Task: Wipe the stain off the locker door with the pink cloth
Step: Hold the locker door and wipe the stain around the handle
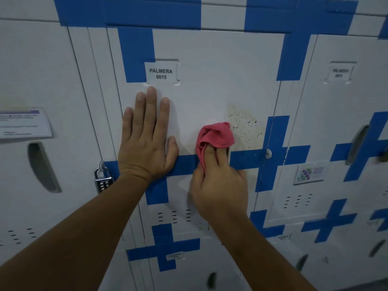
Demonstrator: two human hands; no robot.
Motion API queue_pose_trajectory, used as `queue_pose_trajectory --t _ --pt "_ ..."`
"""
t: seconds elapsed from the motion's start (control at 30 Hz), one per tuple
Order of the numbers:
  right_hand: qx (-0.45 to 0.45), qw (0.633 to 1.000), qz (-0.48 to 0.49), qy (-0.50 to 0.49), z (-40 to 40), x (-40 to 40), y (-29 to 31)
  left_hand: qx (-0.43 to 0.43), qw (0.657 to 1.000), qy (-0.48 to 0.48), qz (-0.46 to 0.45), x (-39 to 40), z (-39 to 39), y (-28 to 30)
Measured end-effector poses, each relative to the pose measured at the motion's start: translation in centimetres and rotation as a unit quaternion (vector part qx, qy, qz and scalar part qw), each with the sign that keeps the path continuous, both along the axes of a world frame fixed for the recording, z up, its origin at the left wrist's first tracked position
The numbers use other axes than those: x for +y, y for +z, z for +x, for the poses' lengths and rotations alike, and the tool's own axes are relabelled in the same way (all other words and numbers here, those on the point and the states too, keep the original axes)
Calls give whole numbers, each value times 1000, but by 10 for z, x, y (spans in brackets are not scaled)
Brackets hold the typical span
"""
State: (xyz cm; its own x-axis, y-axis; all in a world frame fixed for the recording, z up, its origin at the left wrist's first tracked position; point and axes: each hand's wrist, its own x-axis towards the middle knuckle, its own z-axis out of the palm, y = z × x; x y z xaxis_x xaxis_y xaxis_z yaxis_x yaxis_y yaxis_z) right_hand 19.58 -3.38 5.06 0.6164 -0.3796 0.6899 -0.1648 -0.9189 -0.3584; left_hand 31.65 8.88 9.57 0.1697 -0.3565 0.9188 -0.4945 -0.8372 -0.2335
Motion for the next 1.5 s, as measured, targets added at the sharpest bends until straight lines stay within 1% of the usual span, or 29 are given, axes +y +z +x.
queue_pose_trajectory --t 0.17,0.37,0.47,0.6,0.73,0.77,0.87,0.93,1.0,1.1,1.13,1.2,1.27,1.43,1.5 --pt "15 997 -37 62 -3 21 -5 5 1000 3 -5 1 -1 -1" --pt "3 1000 -13 18 0 6 -5 14 1000 0 4 0 -4 -1" --pt "1 999 -21 35 0 19 -14 11 1000 5 4 2 -3 1" --pt "37 997 -33 53 -6 19 -23 11 1000 2 4 1 -1 1" --pt "-3 1000 1 18 2 9 -4 9 1000 0 4 1 -2 1" --pt "-2 1000 -4 20 3 12 -2 11 1000 1 4 1 -2 1" --pt "30 996 -48 64 0 27 -13 13 1000 10 5 2 -2 0" --pt "48 994 -70 71 -2 25 -18 12 1000 14 5 2 -2 0" --pt "46 996 -57 59 -1 14 -14 11 1000 11 3 2 -2 0" --pt "33 999 4 36 3 0 -9 14 1000 0 1 1 -3 1" --pt "29 999 -9 32 4 3 -11 15 1000 0 0 1 -3 1" --pt "17 996 -75 36 5 15 -24 16 1000 3 1 1 -3 0" --pt "-15 992 -116 37 7 22 -37 15 1000 3 1 1 -3 0" --pt "-65 990 -124 12 11 13 -49 7 1000 -5 -3 0 -2 1" --pt "-73 990 -118 22 16 17 -48 8 1000 -5 -3 1 -2 0"
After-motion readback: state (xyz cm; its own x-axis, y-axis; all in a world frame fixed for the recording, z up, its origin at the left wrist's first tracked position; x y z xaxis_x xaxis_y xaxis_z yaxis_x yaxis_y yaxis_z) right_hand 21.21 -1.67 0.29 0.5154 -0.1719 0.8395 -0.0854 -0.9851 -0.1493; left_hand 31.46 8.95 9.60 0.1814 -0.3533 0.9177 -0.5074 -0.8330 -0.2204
